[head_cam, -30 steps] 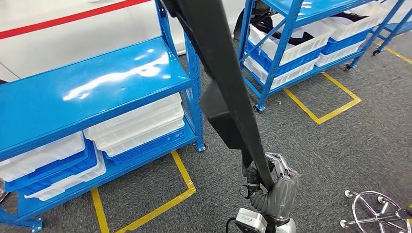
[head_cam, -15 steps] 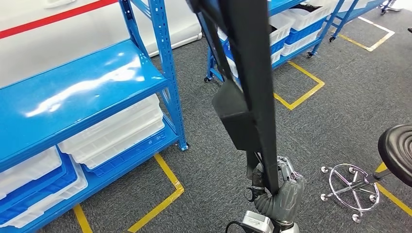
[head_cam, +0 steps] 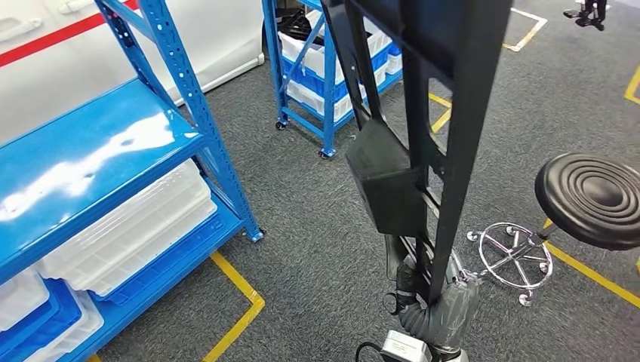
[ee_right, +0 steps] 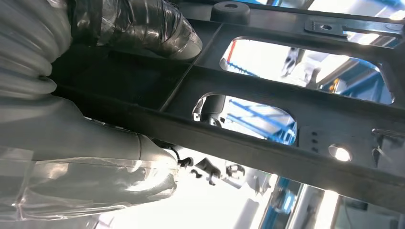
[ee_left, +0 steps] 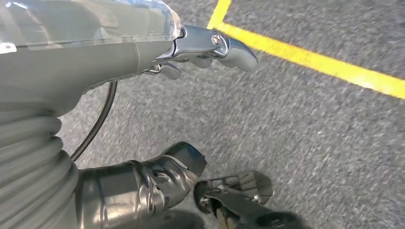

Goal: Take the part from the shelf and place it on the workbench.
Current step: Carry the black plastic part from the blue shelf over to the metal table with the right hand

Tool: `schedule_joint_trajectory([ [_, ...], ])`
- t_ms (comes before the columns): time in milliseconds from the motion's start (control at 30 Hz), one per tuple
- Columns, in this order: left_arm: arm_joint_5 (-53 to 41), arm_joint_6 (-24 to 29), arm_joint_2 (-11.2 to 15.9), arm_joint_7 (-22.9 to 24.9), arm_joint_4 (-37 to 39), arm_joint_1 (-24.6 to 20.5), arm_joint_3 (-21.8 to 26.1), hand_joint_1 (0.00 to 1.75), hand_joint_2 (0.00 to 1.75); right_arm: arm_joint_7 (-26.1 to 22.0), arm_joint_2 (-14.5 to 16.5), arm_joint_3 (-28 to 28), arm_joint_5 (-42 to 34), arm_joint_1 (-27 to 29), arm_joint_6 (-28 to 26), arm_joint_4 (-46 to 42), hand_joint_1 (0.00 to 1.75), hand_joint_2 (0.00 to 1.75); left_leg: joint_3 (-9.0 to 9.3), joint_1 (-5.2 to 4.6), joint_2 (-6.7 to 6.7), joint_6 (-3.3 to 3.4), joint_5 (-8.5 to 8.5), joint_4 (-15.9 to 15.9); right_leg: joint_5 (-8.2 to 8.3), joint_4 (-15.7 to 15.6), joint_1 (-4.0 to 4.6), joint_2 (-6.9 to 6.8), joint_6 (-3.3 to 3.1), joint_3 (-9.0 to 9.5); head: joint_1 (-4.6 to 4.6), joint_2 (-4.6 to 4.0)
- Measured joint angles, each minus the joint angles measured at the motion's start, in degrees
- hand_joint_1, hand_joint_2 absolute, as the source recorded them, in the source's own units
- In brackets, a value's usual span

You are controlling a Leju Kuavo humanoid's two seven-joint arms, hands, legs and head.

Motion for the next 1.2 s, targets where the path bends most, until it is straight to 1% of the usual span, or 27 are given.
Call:
schedule_joint_trajectory([
  [33,0.0,0.0,0.0,0.0,0.0,0.0,0.0,0.0,1.75,0.0,0.0,0.0,0.0,0.0,0.0,-0.1,1.75,1.75,1.56,0.04,-1.28,0.25,1.63,-3.8,-0.02,0.2,0.03,0.69,0.15,-0.07,0.01,0.0],
  [100,0.0,0.1,0.1,0.0,0.0,-0.1,0.1,0.0,1.75,0.0,0.1,-0.1,0.0,0.2,0.0,-0.3,1.75,1.75,3.17,-0.02,-3.06,0.58,2.54,-7.6,0.13,0.3,-0.12,1.85,0.69,-0.54,0.0,0.0],
  [167,0.0,0.2,0.1,0.0,0.0,-0.2,0.1,0.0,1.75,0.0,0.1,-0.2,0.0,0.3,0.0,-0.6,1.75,1.75,3.4,-0.03,-2.38,0.92,2.56,-8.3,0.44,0.3,-0.25,2.93,1.46,-0.98,0.0,0.0],
  [200,0.0,0.2,0.0,0.0,0.0,-0.2,0.1,0.0,1.75,0.0,0.1,-0.4,0.0,0.5,0.0,-0.8,1.75,1.75,3.49,0.05,-1.71,1.25,2.81,-8.6,0.26,0.6,-0.16,2.49,1.78,-1.19,0.02,0.0],
  [267,0.0,0.3,0.0,-0.1,0.0,-0.2,0.1,0.0,1.75,0.0,0.1,-0.5,0.0,0.7,0.0,-1.2,1.75,1.75,3.69,0.21,-0.22,2.03,3.28,-9.3,-1.84,3.7,0.13,-0.24,2.22,-2.66,0.13,0.0],
  [300,0.0,0.4,0.0,-0.1,0.0,-0.2,0.1,0.0,1.75,0.0,0.1,-0.6,0.0,0.7,0.0,-1.3,1.75,1.75,3.73,0.1,0.55,2.23,3.35,-9.3,-3.67,6.9,0.14,-2.08,2.31,-4.15,0.18,0.0],
  [333,0.0,0.4,0.0,-0.1,0.0,-0.1,0.2,0.0,1.75,0.0,0.1,-0.6,0.0,0.7,0.0,-1.4,1.75,1.75,3.69,0.0,1.3,2.38,3.33,-9.3,-5.51,10.7,0.04,-3.16,2.43,-5.96,0.22,0.0],
  [367,0.0,0.5,0.0,-0.1,0.0,0.0,0.2,0.0,1.75,0.0,0.1,-0.6,0.0,0.8,0.0,-1.4,1.75,1.75,3.65,-0.07,2.14,2.41,3.28,-9.3,-6.79,14.2,-0.12,-3.71,2.57,-7.63,0.22,0.0],
  [400,0.0,0.5,0.0,-0.1,0.0,0.0,0.2,0.0,1.75,0.0,0.1,-0.7,0.0,0.9,0.0,-1.4,1.75,1.75,3.63,-0.11,2.96,2.4,3.21,-9.2,-7.09,16.1,-0.32,-4.0,2.71,-8.53,0.22,0.0],
  [433,0.0,0.5,0.0,-0.1,0.0,0.0,0.3,0.0,1.75,0.0,0.1,-0.7,0.0,1.0,0.0,-1.4,1.75,1.75,3.65,-0.11,3.73,2.35,3.12,-9.2,-6.31,15.7,-0.5,-4.25,2.85,-8.31,0.22,0.0],
  [467,0.0,0.5,0.0,-0.1,0.0,0.0,0.3,0.0,1.75,0.0,0.1,-0.7,0.0,1.0,0.0,-1.4,1.75,1.75,3.71,-0.1,4.42,2.23,3.0,-9.1,-4.68,13.2,-0.65,-4.65,2.94,-6.9,0.22,0.0],
  [533,0.0,0.5,0.0,-0.2,0.0,-0.1,0.3,0.0,1.75,0.0,0.1,-0.8,0.0,1.1,0.0,-1.5,1.75,1.75,3.94,-0.2,5.55,1.76,2.65,-8.9,-1.49,5.1,-0.55,-6.83,2.83,-2.43,0.22,0.0],
  [567,0.0,0.5,0.0,-0.2,0.0,-0.1,0.3,0.0,1.75,0.0,0.2,-0.8,0.0,1.1,0.0,-1.5,1.75,1.75,4.05,-0.3,5.98,1.44,2.44,-8.8,-0.74,2.2,-0.39,-7.73,2.61,-0.91,0.21,0.0],
  [600,0.0,0.6,0.0,-0.2,0.0,-0.2,0.3,0.0,1.75,0.0,0.2,-0.8,0.0,1.1,0.0,-1.6,1.75,1.75,4.15,-0.4,6.41,1.12,2.27,-8.7,-0.57,0.6,-0.15,-8.32,2.35,-0.16,0.21,0.0],
  [633,0.0,0.6,0.0,-0.2,0.0,-0.2,0.3,0.0,1.75,0.0,0.2,-0.8,0.0,1.2,0.0,-1.6,1.75,1.75,4.26,-0.49,6.86,0.8,2.17,-8.7,-0.74,0.3,0.11,-8.22,2.05,-0.17,0.2,0.0],
  [700,0.0,0.6,0.0,-0.2,0.0,-0.3,0.3,0.0,1.75,0.0,0.3,-0.9,0.0,1.2,0.0,-1.8,1.75,1.75,4.49,-0.34,7.56,0.22,1.93,-8.7,-0.51,0.1,0.09,-7.01,1.39,-0.26,0.2,0.0],
  [767,-0.1,0.6,-0.1,-0.2,0.0,-0.4,0.3,0.0,1.75,0.0,0.4,-1.0,-0.1,1.3,0.0,-2.1,1.75,1.75,3.79,-0.09,5.63,-0.29,0.09,-6.6,-0.18,-0.3,-0.2,-5.89,0.63,-0.23,0.18,0.0],
  [833,-0.2,0.7,-0.1,-0.2,0.0,-0.3,0.4,0.0,1.75,0.0,0.5,-1.0,-0.3,1.4,0.0,-2.3,1.75,1.75,0.96,0.06,2.65,-0.52,-3.77,0.0,0.0,-0.4,-0.27,-4.71,0.15,-0.3,0.17,0.0],
  [867,-0.2,0.7,-0.1,-0.2,0.0,-0.3,0.5,0.0,1.75,0.0,0.5,-1.1,-0.3,1.4,0.0,-2.3,1.75,1.75,-0.86,0.07,1.99,-0.57,-5.48,3.9,0.03,-0.3,-0.18,-4.03,0.03,-0.35,0.17,0.0],
  [900,-0.2,0.7,-0.1,-0.2,0.0,-0.2,0.6,0.0,1.75,0.0,0.5,-1.2,-0.3,1.5,0.0,-2.3,1.75,1.75,-2.27,0.07,1.71,-0.59,-6.33,6.9,0.05,-0.3,-0.1,-3.26,-0.02,-0.37,0.17,0.0],
  [933,-0.2,0.7,-0.1,-0.2,0.0,-0.1,0.7,0.0,1.75,0.0,0.6,-1.4,-0.3,1.6,0.0,-2.3,1.75,1.75,-2.82,0.07,1.62,-0.55,-6.03,7.9,0.06,-0.2,-0.03,-2.45,-0.04,-0.38,0.17,0.0],
  [967,-0.2,0.7,-0.1,-0.2,0.0,-0.1,0.8,0.0,1.75,0.0,0.6,-1.5,-0.3,1.7,0.0,-2.3,1.75,1.75,-2.34,0.07,1.54,-0.46,-4.61,6.6,0.06,-0.1,0.0,-1.65,-0.04,-0.36,0.17,0.0],
  [1000,-0.2,0.7,-0.1,-0.2,0.0,-0.1,1.0,0.0,1.75,0.0,0.7,-1.7,-0.4,1.8,0.0,-2.4,1.75,1.75,-1.0,0.09,1.25,-0.32,-2.46,3.5,0.04,0.0,0.0,-0.87,-0.01,-0.34,0.17,0.0],
  [1067,-0.2,0.7,-0.1,-0.2,0.0,-0.2,1.2,0.0,1.75,0.0,0.8,-2.0,-0.4,2.2,0.0,-2.6,1.75,1.75,2.16,0.21,-1.13,0.01,0.91,-3.9,-0.04,0.4,-0.03,0.51,0.25,-0.5,0.19,0.0],
  [1133,-0.2,0.8,-0.1,-0.2,0.0,-0.2,1.4,0.0,1.75,0.0,0.9,-2.3,-0.6,2.4,0.0,-3.0,1.75,1.75,3.57,0.19,-3.3,0.32,1.64,-7.4,0.1,0.7,-0.19,1.73,0.9,-1.05,0.18,0.0],
  [1167,-0.2,0.8,-0.1,-0.2,0.0,-0.2,1.4,0.0,1.75,0.0,1.0,-2.4,-0.7,2.5,0.0,-3.1,1.75,1.75,3.65,0.09,-3.45,0.5,1.6,-7.6,0.27,0.7,-0.28,2.32,1.32,-1.31,0.18,0.0],
  [1200,-0.2,0.8,-0.1,-0.2,0.0,-0.2,1.4,0.0,1.75,0.0,1.0,-2.6,-0.8,2.7,0.0,-3.3,1.75,1.75,3.7,0.08,-2.87,0.83,1.73,-7.8,0.49,0.6,-0.38,2.94,1.74,-1.5,0.18,0.0],
])
